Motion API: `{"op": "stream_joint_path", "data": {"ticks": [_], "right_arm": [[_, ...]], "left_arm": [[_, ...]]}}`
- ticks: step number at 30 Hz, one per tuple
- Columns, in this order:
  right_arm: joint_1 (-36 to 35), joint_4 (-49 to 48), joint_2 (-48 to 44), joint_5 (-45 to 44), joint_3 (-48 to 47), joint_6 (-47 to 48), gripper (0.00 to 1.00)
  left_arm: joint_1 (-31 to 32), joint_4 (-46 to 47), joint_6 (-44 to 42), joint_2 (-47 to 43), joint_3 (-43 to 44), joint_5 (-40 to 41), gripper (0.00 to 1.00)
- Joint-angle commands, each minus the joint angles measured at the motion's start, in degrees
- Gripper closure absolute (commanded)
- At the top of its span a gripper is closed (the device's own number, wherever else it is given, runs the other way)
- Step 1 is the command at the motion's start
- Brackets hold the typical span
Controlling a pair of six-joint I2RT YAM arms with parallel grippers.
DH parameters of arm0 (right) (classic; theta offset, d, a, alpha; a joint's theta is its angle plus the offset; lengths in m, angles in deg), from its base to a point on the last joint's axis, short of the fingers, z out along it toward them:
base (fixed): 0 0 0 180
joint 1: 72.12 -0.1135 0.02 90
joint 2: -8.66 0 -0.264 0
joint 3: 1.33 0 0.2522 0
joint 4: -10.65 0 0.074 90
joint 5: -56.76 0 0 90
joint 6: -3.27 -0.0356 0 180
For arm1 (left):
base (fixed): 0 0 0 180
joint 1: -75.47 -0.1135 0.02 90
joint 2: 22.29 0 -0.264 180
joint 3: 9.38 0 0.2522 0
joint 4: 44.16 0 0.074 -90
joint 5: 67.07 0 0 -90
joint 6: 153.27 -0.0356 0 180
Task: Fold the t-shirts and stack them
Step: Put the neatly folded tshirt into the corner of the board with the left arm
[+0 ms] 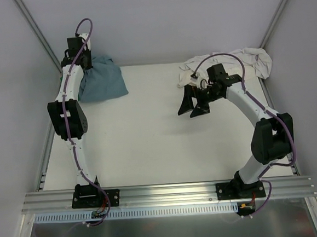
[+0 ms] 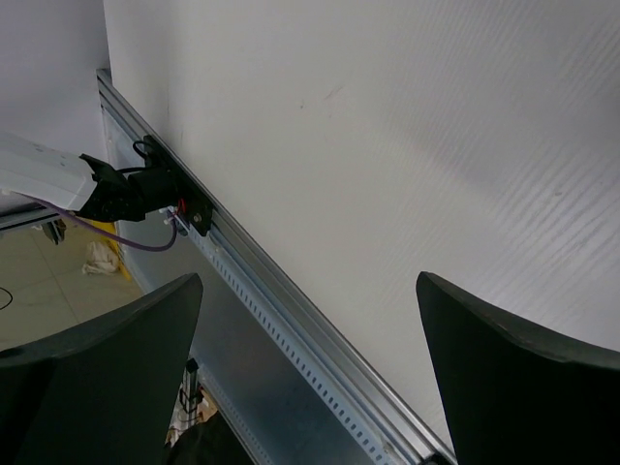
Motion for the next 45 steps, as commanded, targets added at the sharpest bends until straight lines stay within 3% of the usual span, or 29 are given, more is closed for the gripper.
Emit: {"op": "stream_joint_path", "data": {"ticks": [1,15,22,34,45], "right_arm": [[0.1,1.9,-5.1,0.8,2.4,-0.4,0.0],[0.2,9.0,-4.3,-4.8,-0.5,1.9,0.01],[-0.2,13.0,-3.8,-7.4,-2.8,3.3,0.0],[-5.1,17.7,-1.3,-11.1,-6.9,4.4,0.0],[-8.2,17.5,1.0,-12.0,-9.7,3.3,0.01]], "left_arm": [[-0.9,4.2,-3.5,1.1,4.2,1.9,1.0],[-5.5,4.6,-8.5,-1.2,5.2,7.1,1.0],[-8.0,9.4,-9.2,-5.9,-1.6,5.7,1.0],[-10.9,8.3,-7.1,-6.0,2.6,-4.8,1.0],[-7.0,7.8,-4.7,-5.0,2.9,-10.8,1.0]]}}
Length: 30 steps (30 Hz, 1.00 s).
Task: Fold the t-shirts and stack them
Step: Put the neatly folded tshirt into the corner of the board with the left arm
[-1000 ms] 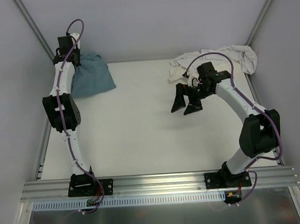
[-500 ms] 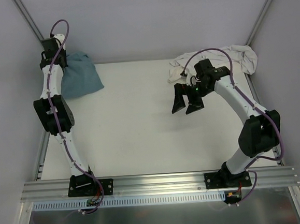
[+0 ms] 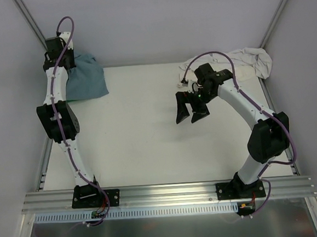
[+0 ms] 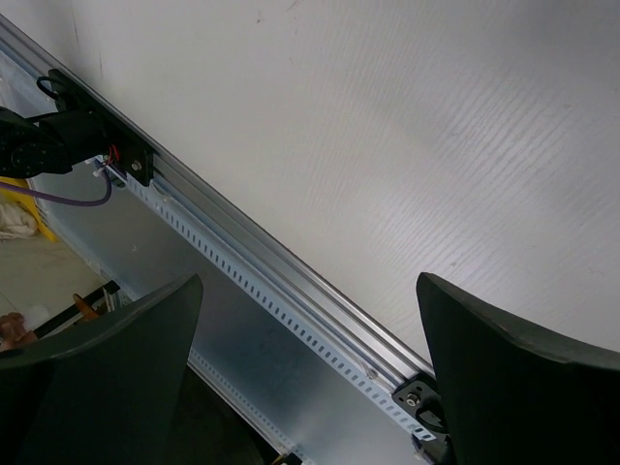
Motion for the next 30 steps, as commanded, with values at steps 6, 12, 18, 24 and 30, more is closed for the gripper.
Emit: {"op": "stream_joint_path", "data": {"ticks": [6,12,18,24,30], "right_arm": [[-0.9,1.8,0.3,-0.7,-2.1,-0.3,0.01],[-0.9,2.1,0.7,-0.9,-2.4,0.2,0.0],[-0.9,3.0,1.9,-0.6,-3.7,0.8,0.0],[-0.9,3.1,2.7,-0.3,-4.6,1.0,0.01],[-0.9,2.8,3.0,-0.3,-4.6,0.8,0.01]], "left_arm": [[3.9,3.4,0.5,-3.4,5.4,-3.0,1.0],[3.2,3.1,-1.7,-4.0,6.7,-1.5,1.0],[2.1,3.1,-2.9,-4.8,6.9,0.0,1.0],[0.3,3.4,-3.2,-5.2,7.5,-0.2,1.0],[-1.9,3.8,-3.2,-5.4,8.0,-0.4,1.0]]}}
